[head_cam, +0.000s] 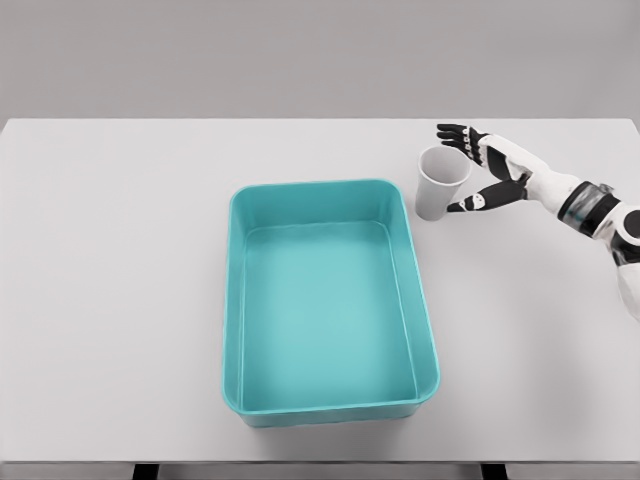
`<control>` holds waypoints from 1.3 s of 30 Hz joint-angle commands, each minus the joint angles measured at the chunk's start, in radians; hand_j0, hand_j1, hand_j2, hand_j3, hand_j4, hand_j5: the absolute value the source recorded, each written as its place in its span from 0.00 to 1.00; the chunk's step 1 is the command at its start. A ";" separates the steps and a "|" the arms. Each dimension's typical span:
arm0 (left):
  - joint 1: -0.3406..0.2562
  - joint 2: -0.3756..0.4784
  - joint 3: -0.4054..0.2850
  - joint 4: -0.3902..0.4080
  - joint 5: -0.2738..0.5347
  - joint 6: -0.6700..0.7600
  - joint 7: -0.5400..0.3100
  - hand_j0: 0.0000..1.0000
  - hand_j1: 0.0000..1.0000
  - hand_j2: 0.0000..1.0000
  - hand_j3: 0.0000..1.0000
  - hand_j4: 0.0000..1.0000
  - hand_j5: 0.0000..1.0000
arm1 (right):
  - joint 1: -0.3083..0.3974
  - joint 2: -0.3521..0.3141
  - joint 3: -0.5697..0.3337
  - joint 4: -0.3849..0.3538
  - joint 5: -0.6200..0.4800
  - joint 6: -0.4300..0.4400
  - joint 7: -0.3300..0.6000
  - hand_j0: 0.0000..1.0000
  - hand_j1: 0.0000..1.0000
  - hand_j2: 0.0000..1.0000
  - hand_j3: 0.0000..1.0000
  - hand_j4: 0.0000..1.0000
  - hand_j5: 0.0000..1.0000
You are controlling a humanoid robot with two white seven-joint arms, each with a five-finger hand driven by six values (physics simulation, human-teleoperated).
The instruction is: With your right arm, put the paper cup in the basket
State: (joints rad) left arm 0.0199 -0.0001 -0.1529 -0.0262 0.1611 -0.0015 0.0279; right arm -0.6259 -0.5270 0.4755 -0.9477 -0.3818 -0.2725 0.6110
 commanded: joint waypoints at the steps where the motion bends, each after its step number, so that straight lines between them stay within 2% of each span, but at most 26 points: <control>1: -0.002 0.000 -0.001 0.000 0.000 0.000 0.000 1.00 1.00 1.00 1.00 1.00 1.00 | 0.000 -0.001 0.000 -0.006 -0.006 0.003 0.000 1.00 1.00 1.00 1.00 1.00 1.00; 7: 0.000 0.000 -0.001 0.000 0.000 0.001 0.000 1.00 1.00 1.00 1.00 1.00 1.00 | 0.000 0.001 0.000 -0.036 -0.008 0.018 0.000 1.00 1.00 1.00 1.00 1.00 1.00; 17: -0.002 0.000 0.000 0.000 0.000 0.000 0.000 1.00 1.00 1.00 1.00 1.00 1.00 | 0.000 0.001 0.023 -0.039 -0.009 0.030 0.000 1.00 1.00 1.00 1.00 1.00 1.00; 27: -0.002 0.000 -0.001 0.000 0.000 0.000 0.000 1.00 1.00 1.00 1.00 1.00 1.00 | 0.000 -0.004 0.021 -0.068 -0.009 0.038 0.000 0.78 0.78 0.78 0.78 0.78 0.78; 39: -0.002 0.000 -0.001 0.000 0.000 0.001 0.000 1.00 1.00 1.00 1.00 1.00 1.00 | 0.000 -0.004 0.005 -0.074 -0.019 0.021 0.000 0.76 0.76 0.76 0.76 0.76 0.76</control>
State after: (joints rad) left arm 0.0184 -0.0001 -0.1530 -0.0262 0.1611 -0.0013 0.0281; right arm -0.6259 -0.5308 0.4807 -1.0195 -0.3909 -0.2472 0.6115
